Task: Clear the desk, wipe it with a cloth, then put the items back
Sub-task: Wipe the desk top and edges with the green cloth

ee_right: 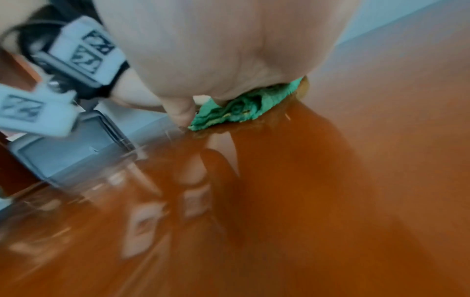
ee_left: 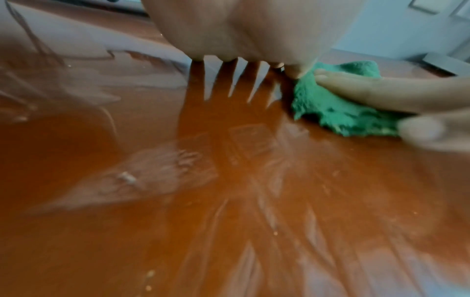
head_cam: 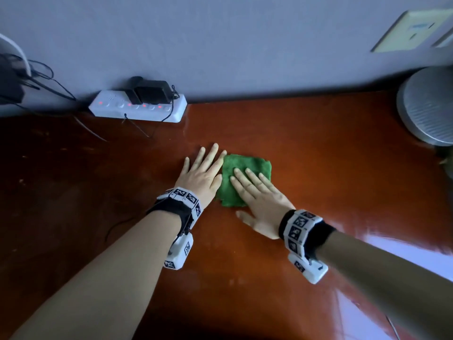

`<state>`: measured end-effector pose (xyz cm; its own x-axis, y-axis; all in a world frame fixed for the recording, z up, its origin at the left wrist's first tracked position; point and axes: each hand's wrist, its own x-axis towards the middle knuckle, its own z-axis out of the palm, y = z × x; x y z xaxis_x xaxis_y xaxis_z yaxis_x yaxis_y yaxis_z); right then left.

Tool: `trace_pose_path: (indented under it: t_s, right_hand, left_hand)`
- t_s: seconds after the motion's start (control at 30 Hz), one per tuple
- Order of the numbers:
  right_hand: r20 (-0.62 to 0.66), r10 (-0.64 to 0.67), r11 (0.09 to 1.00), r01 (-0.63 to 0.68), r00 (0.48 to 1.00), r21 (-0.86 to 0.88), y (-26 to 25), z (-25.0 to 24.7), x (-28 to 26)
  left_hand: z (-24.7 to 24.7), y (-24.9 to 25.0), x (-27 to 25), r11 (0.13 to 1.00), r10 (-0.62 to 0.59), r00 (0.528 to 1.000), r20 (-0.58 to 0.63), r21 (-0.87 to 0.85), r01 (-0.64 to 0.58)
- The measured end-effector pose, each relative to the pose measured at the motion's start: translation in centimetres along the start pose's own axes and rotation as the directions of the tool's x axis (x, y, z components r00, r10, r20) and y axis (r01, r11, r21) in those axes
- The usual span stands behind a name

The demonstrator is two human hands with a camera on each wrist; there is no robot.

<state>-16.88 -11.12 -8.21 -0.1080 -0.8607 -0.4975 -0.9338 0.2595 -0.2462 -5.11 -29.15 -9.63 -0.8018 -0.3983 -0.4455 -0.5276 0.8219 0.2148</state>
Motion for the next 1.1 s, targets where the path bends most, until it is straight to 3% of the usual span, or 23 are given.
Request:
trace_pose_path:
  t_s: [0.13,0.27,0.33,0.5,0.6,0.7,0.8,0.87,0.93,1.1]
  right_hand:
    - [-0.113,0.210,0.975,-0.199,0.971,0.100,5.8,-4.3,5.2]
    - [-0.093,0.332,0.926,-0.306,0.939,0.220,6.6,-8.2,10.3]
    - [-0.107,0.291,0.945,-0.268,0.951,0.188,4.4,-8.0,10.8]
    - [-0.066,-0.013,0.997,0.019,0.998,0.081,-3.6,-3.8,7.2]
    - [-0.086,-0.089,0.955,0.110,0.992,0.276,-4.1,-3.7,6.0]
    - [-0.279,0.129,0.913,-0.004,0.952,0.409,-1.1,-5.1,5.9]
    - [-0.234,0.374,0.877,-0.260,0.897,0.403,2.9,-5.0,5.5]
    - [-0.172,0.382,0.900,-0.324,0.908,0.292,4.8,-4.0,5.0]
    - [-0.172,0.340,0.930,-0.304,0.925,0.208,5.6,-3.3,4.8]
    - [-0.174,0.344,0.926,-0.303,0.923,0.225,5.5,-3.8,5.0]
  left_hand:
    - [-0.1,0.2,-0.3,1.000,-0.024,1.000,0.012,-0.007,0.024]
    - [0.8,0.1,-1.6,0.999,-0.047,0.998,-0.042,0.003,0.047]
    - [1.3,-0.4,-2.8,0.997,-0.074,0.996,-0.049,0.005,0.074]
    - [1.6,-1.5,-5.6,0.984,-0.180,0.981,-0.073,-0.029,0.178]
    - [0.2,-1.3,-5.5,0.980,-0.200,0.960,-0.195,-0.056,0.193]
    - [-1.3,0.7,-3.5,0.998,-0.062,0.954,-0.293,0.008,0.067]
    - [-0.5,3.2,-0.7,0.998,0.025,0.991,-0.135,0.059,-0.017]
    - [0.6,3.7,0.9,0.997,-0.033,0.996,-0.089,0.064,0.039]
    - [1.0,3.5,2.4,0.993,-0.087,0.984,-0.158,0.066,0.098]
    - [-1.3,1.5,7.0,0.986,-0.156,0.965,-0.212,0.015,0.163]
